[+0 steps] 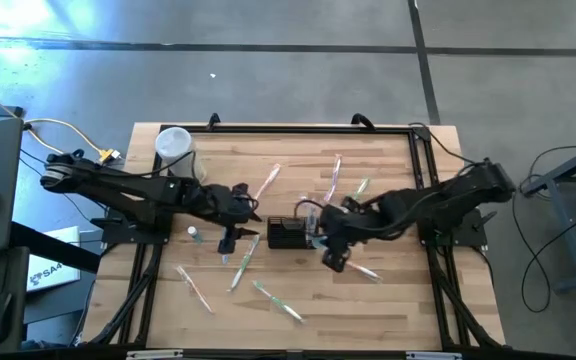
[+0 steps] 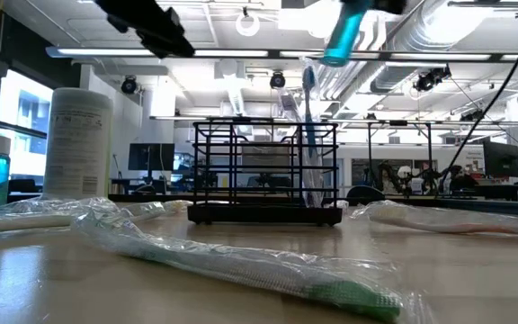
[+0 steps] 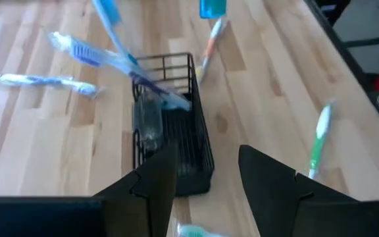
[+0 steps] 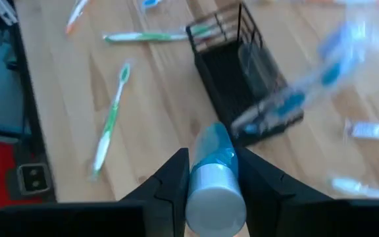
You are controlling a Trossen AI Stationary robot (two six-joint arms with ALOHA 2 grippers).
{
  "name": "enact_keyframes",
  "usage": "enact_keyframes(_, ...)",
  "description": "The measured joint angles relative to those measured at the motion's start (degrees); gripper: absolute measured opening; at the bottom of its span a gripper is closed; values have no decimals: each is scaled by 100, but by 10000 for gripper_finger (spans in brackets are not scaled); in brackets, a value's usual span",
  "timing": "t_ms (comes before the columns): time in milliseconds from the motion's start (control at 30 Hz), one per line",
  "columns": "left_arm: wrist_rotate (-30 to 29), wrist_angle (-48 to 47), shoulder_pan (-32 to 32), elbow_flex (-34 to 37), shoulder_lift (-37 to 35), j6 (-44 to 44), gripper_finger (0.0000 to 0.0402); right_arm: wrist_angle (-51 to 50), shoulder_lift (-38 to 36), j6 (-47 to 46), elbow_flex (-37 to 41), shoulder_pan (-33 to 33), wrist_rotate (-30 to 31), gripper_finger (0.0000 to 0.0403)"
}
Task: Pick & Place toothbrushing station
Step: Put the right blue mouthwash into the black mesh
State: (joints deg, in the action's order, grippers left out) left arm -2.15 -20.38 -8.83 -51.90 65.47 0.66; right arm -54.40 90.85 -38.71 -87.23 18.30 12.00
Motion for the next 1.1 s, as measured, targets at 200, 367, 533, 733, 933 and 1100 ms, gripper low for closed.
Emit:
enact_keyframes(200, -566, -454, -355, -4, -189, 262, 163, -89, 683, 591, -685, -415, 56, 94)
enact_keyframes(367, -776, -617, -480, -4, -232, 265, 163, -80, 1077, 896, -801, -712, -10, 94)
enact_keyframes(533, -803, -639, -471, 2, -227, 261, 163, -47, 1291, 1050, -803, -853, -86, 94)
enact_keyframes(733, -809, -632, -471, 2, -227, 248, 163, 207, 1367, 1202, -808, -856, -517, 94)
enact_keyframes(933, -809, -562, -469, 2, -227, 139, 163, 303, 1365, 1281, -808, -856, -631, 94)
enact_keyframes(1100, -807, -168, -469, 2, -143, -166, 163, 407, 1365, 1408, -808, -856, -570, 94)
